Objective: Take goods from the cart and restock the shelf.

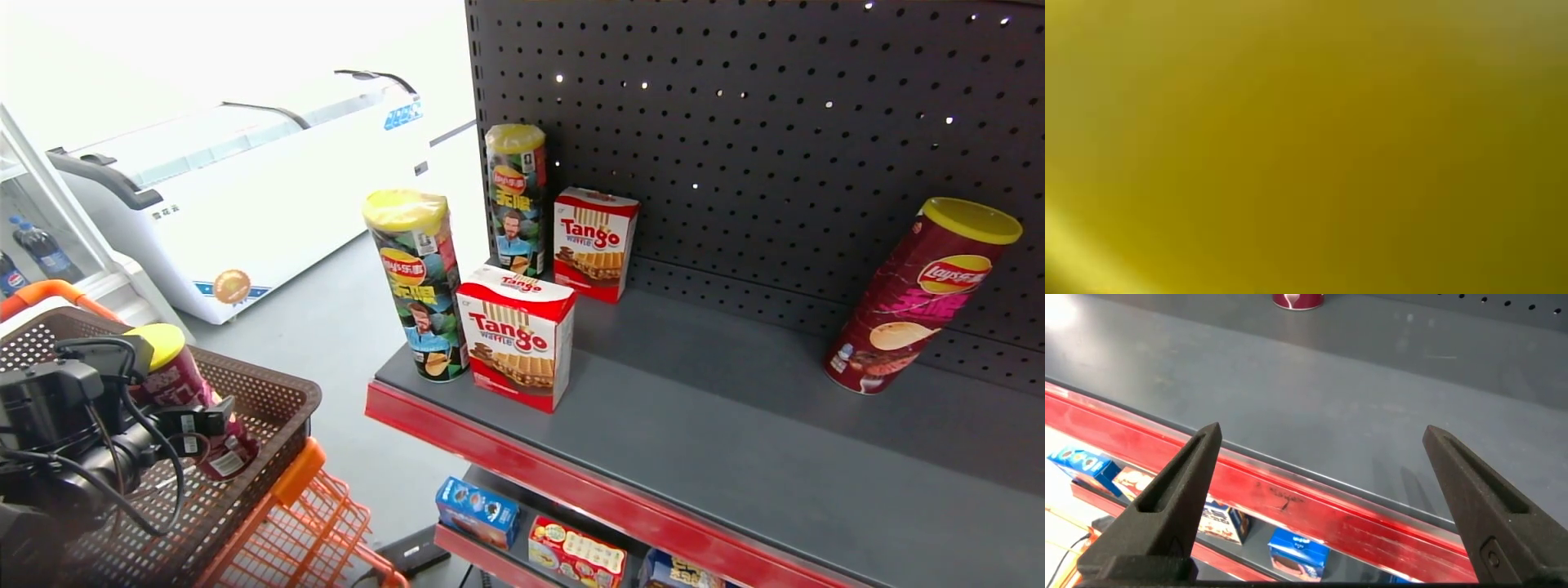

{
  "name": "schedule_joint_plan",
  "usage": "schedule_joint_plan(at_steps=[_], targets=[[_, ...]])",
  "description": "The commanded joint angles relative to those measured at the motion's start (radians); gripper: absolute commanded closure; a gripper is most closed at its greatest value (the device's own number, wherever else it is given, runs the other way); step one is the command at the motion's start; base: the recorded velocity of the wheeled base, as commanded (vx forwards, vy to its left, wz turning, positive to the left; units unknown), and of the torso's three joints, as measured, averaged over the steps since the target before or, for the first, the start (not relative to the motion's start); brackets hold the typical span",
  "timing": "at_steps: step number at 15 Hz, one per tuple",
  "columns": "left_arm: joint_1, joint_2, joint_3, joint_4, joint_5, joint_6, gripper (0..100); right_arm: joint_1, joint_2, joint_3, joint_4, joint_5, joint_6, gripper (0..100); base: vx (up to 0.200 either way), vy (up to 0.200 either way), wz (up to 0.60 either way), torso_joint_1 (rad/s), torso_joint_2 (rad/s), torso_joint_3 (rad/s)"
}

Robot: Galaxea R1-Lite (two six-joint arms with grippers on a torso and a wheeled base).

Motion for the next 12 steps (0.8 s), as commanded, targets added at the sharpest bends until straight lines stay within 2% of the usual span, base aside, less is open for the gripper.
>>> schedule_joint_plan(at_steps=[1, 2, 3, 4, 5, 12], targets=[[0.000, 0.027, -0.008, 0.003, 0.000, -0.002, 0, 0.000, 0.002, 0.000, 0.000, 0.000, 0.000, 0, 0.000, 0.000, 0.00, 0.000, 0.00, 0.000], [0.000, 0.039, -0.018, 0.001, 0.000, -0.016, 0, 0.000, 0.002, 0.000, 0.000, 0.000, 0.000, 0, 0.000, 0.000, 0.00, 0.000, 0.00, 0.000], [0.000, 0.050, -0.030, 0.001, 0.000, -0.048, 0, 0.000, 0.000, 0.000, 0.000, 0.000, 0.000, 0, 0.000, 0.000, 0.00, 0.000, 0.00, 0.000], [0.000, 0.053, -0.035, -0.002, 0.000, -0.056, 0, 0.000, 0.002, 0.000, 0.000, 0.000, 0.000, 0, 0.000, 0.000, 0.00, 0.000, 0.00, 0.000], [0.001, 0.057, -0.042, -0.017, -0.003, -0.056, 100, 0.000, 0.002, 0.000, 0.000, 0.000, 0.000, 0, 0.000, 0.000, 0.00, 0.000, 0.00, 0.000], [-0.006, 0.054, -0.108, -0.022, 0.000, -0.048, 100, 0.000, 0.002, 0.000, 0.000, 0.000, 0.000, 0, 0.000, 0.000, 0.00, 0.000, 0.00, 0.000]])
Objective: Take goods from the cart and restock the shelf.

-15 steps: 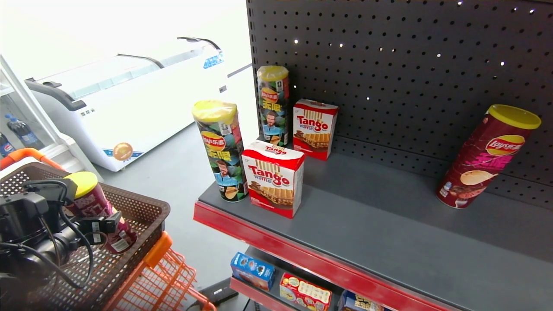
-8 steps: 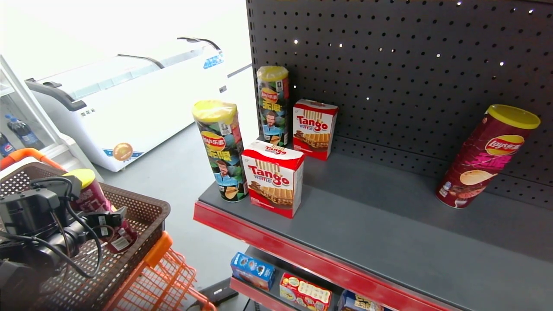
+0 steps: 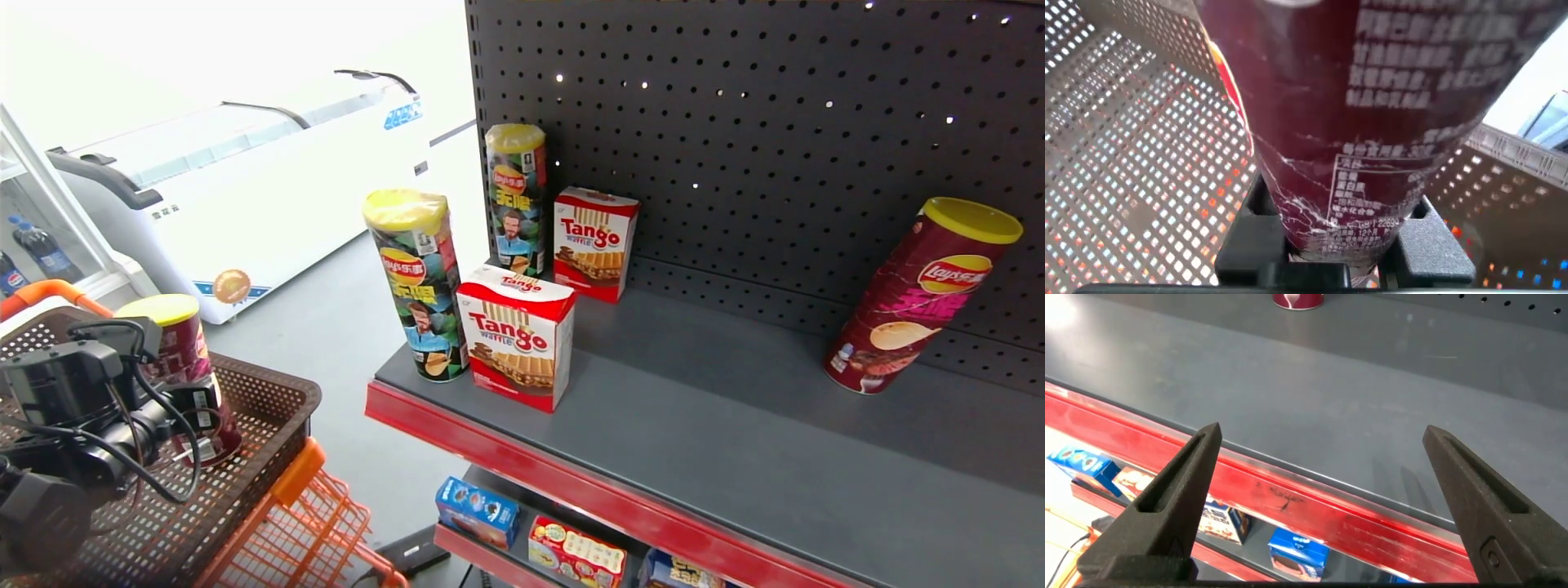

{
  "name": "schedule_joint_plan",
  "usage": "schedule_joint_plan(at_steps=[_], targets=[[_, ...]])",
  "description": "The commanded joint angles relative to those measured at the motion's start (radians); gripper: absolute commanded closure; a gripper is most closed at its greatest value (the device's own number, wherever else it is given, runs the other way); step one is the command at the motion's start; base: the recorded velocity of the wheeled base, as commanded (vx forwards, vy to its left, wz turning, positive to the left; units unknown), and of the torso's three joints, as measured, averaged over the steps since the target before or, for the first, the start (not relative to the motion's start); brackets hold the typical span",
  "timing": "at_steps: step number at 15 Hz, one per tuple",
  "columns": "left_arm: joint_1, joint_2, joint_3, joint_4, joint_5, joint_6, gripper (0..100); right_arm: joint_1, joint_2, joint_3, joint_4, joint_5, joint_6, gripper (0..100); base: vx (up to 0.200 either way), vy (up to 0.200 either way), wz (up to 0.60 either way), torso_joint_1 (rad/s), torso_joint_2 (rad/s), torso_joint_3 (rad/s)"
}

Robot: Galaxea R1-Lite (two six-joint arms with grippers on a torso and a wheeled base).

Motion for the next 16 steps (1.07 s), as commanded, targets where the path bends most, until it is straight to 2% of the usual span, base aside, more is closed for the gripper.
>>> schedule_joint_plan(at_steps=[1, 4, 7, 8, 10, 11, 14, 16], targets=[[0.002, -0.011, -0.016, -0.007, 0.001, 0.006, 100, 0.000, 0.002, 0.000, 0.000, 0.000, 0.000, 0, 0.000, 0.000, 0.00, 0.000, 0.00, 0.000], [0.004, -0.054, -0.065, -0.013, 0.001, 0.043, 100, 0.000, 0.002, 0.000, 0.000, 0.000, 0.000, 0, 0.000, 0.000, 0.00, 0.000, 0.00, 0.000], [-0.002, -0.102, -0.064, 0.012, -0.004, 0.048, 100, 0.000, 0.002, 0.000, 0.000, 0.000, 0.000, 0, 0.000, 0.000, 0.00, 0.000, 0.00, 0.000], [-0.021, -0.159, -0.062, 0.076, -0.013, 0.048, 100, 0.000, 0.002, 0.000, 0.001, 0.000, 0.000, 0, 0.000, 0.000, 0.00, 0.000, 0.00, 0.000], [-0.036, -0.228, -0.061, 0.148, -0.055, 0.046, 100, 0.000, 0.002, 0.000, 0.000, 0.000, 0.000, 0, 0.000, 0.000, 0.00, 0.000, 0.00, 0.000], [-0.056, -0.265, -0.058, 0.173, -0.091, 0.046, 100, 0.000, 0.002, 0.000, 0.000, 0.000, 0.000, 0, 0.000, 0.000, 0.00, 0.000, 0.00, 0.000], [-0.125, -0.357, -0.064, 0.228, -0.148, 0.046, 100, 0.000, 0.002, 0.000, 0.000, 0.000, 0.000, 0, 0.000, 0.000, 0.00, 0.000, 0.00, 0.000], [-0.144, -0.373, -0.091, 0.222, -0.159, 0.046, 100, 0.000, 0.002, 0.000, 0.000, 0.000, 0.000, 0, 0.000, 0.000, 0.00, 0.000, 0.00, 0.000]])
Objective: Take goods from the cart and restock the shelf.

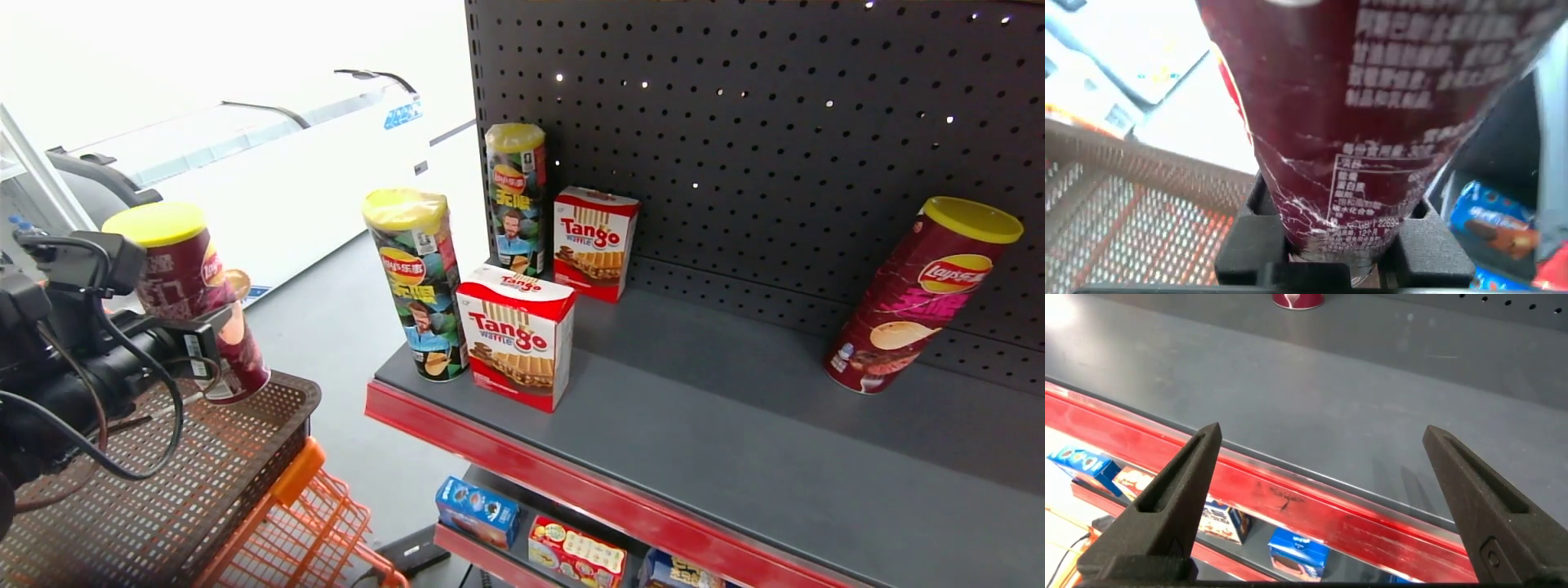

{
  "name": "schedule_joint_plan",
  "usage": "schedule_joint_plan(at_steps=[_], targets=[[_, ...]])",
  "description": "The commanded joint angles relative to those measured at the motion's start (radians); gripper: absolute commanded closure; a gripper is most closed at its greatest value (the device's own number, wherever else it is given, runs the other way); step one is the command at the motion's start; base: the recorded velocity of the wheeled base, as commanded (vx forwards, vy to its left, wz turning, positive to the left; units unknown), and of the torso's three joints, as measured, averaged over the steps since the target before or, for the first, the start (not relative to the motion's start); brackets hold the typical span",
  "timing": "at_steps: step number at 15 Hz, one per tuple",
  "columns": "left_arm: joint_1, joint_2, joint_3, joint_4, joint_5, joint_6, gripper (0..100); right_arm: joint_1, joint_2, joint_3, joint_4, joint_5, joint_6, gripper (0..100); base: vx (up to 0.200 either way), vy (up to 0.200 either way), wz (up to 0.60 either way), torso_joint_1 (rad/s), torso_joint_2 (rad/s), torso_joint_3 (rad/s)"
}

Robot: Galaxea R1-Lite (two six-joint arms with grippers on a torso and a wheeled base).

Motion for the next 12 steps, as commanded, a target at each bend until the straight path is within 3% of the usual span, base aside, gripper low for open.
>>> schedule_joint_plan(at_steps=[1, 5, 6, 8, 9, 11, 12], targets=[[-0.031, -0.061, -0.012, 0.003, -0.001, 0.000, 100, 0.000, 0.000, 0.000, 0.000, 0.000, 0.000, 0, 0.000, 0.000, 0.00, 0.000, 0.00, 0.000], [-0.051, -0.107, -0.009, 0.011, -0.018, -0.005, 100, 0.000, 0.002, 0.000, 0.000, 0.000, 0.000, 0, 0.000, 0.000, 0.00, 0.000, 0.00, 0.000], [-0.086, -0.130, -0.004, 0.000, -0.061, -0.006, 100, 0.000, 0.000, 0.000, 0.000, 0.000, 0.000, 0, 0.000, 0.000, 0.00, 0.000, 0.00, 0.000], [-0.129, -0.178, 0.005, 0.015, -0.067, -0.012, 100, 0.000, 0.002, 0.000, 0.000, 0.000, 0.000, 0, 0.000, 0.000, 0.00, 0.000, 0.00, 0.000], [-0.191, -0.233, 0.001, 0.069, -0.066, -0.020, 100, 0.000, 0.002, 0.000, 0.000, 0.000, 0.000, 0, 0.000, 0.000, 0.00, 0.000, 0.00, 0.000], [-0.211, -0.287, 0.034, 0.098, -0.075, -0.029, 100, 0.000, 0.002, 0.000, 0.000, 0.000, 0.000, 0, 0.000, 0.000, 0.00, 0.000, 0.00, 0.000], [-0.250, -0.330, 0.033, 0.124, -0.129, -0.031, 100, 0.000, 0.002, 0.000, 0.000, 0.000, 0.000, 0, 0.000, 0.000, 0.00, 0.000, 0.00, 0.000]])
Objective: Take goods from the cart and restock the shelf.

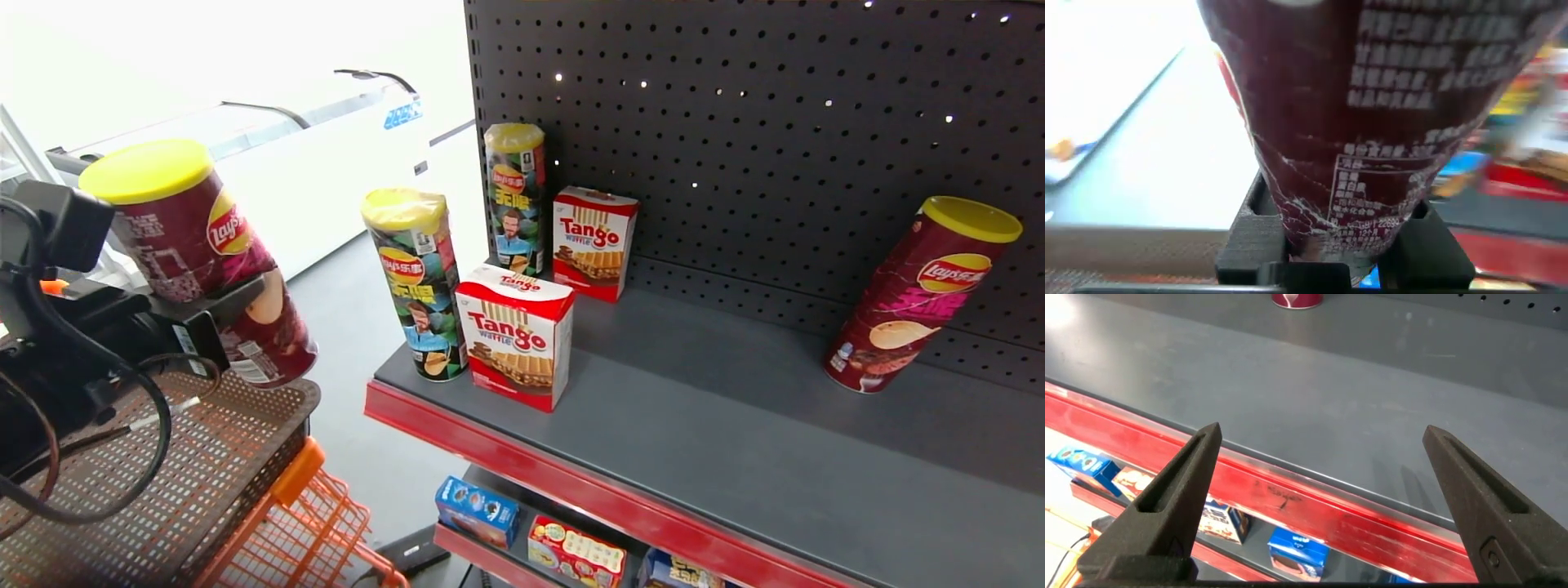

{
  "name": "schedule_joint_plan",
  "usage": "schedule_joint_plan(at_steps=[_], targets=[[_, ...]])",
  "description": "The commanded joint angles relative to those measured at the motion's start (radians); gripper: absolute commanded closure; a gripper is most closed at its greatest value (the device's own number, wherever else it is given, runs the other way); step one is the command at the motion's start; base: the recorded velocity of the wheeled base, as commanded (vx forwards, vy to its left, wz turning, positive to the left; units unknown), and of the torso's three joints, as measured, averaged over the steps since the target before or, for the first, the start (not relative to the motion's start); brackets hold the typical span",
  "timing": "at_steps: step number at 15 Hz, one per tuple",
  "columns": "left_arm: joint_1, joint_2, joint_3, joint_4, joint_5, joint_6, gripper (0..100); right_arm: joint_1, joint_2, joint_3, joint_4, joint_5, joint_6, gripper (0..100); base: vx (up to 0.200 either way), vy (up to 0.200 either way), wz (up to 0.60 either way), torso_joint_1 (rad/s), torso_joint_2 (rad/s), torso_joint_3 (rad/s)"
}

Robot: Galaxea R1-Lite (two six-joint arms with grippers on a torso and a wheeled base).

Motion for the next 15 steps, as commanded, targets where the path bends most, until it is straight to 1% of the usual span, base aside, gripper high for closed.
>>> schedule_joint_plan(at_steps=[1, 2, 3, 5, 7, 10, 12, 14, 15], targets=[[-0.070, -0.090, 0.019, 0.040, -0.083, -0.013, 100, 0.000, 0.002, 0.000, -0.001, 0.000, 0.000, 0, 0.000, 0.000, 0.00, 0.000, 0.00, 0.000], [-0.083, -0.112, 0.029, 0.064, -0.134, -0.030, 100, 0.000, 0.002, 0.000, -0.001, 0.000, 0.000, 0, 0.000, 0.000, 0.00, 0.000, 0.00, 0.000], [-0.099, -0.129, 0.032, 0.094, -0.149, -0.032, 100, 0.000, 0.002, 0.000, -0.001, 0.000, 0.000, 0, 0.000, 0.000, 0.00, 0.000, 0.00, 0.000], [-0.132, -0.136, 0.029, 0.127, -0.149, -0.035, 100, 0.000, 0.002, 0.000, -0.001, 0.000, 0.000, 0, 0.000, 0.000, 0.00, 0.000, 0.00, 0.000], [-0.140, -0.140, 0.033, 0.130, -0.169, -0.030, 100, 0.000, 0.002, 0.000, -0.001, 0.000, 0.000, 0, 0.000, 0.000, 0.00, 0.000, 0.00, 0.000], [-0.165, -0.129, 0.044, 0.129, -0.180, -0.030, 100, 0.000, 0.000, 0.000, -0.001, 0.000, 0.000, 0, 0.000, 0.000, 0.00, 0.000, 0.00, 0.000], [-0.169, -0.118, 0.049, 0.129, -0.191, -0.030, 100, 0.000, 0.000, 0.000, -0.001, 0.000, 0.000, 0, 0.000, 0.000, 0.00, 0.000, 0.00, 0.000], [-0.192, -0.110, 0.050, 0.129, -0.235, -0.032, 100, 0.000, 0.002, 0.000, -0.001, 0.000, 0.000, 0, 0.000, 0.000, 0.00, 0.000, 0.00, 0.000], [-0.197, -0.107, 0.047, 0.130, -0.267, -0.033, 100, 0.000, 0.000, 0.000, -0.001, 0.000, 0.000, 0, 0.000, 0.000, 0.00, 0.000, 0.00, 0.000]])
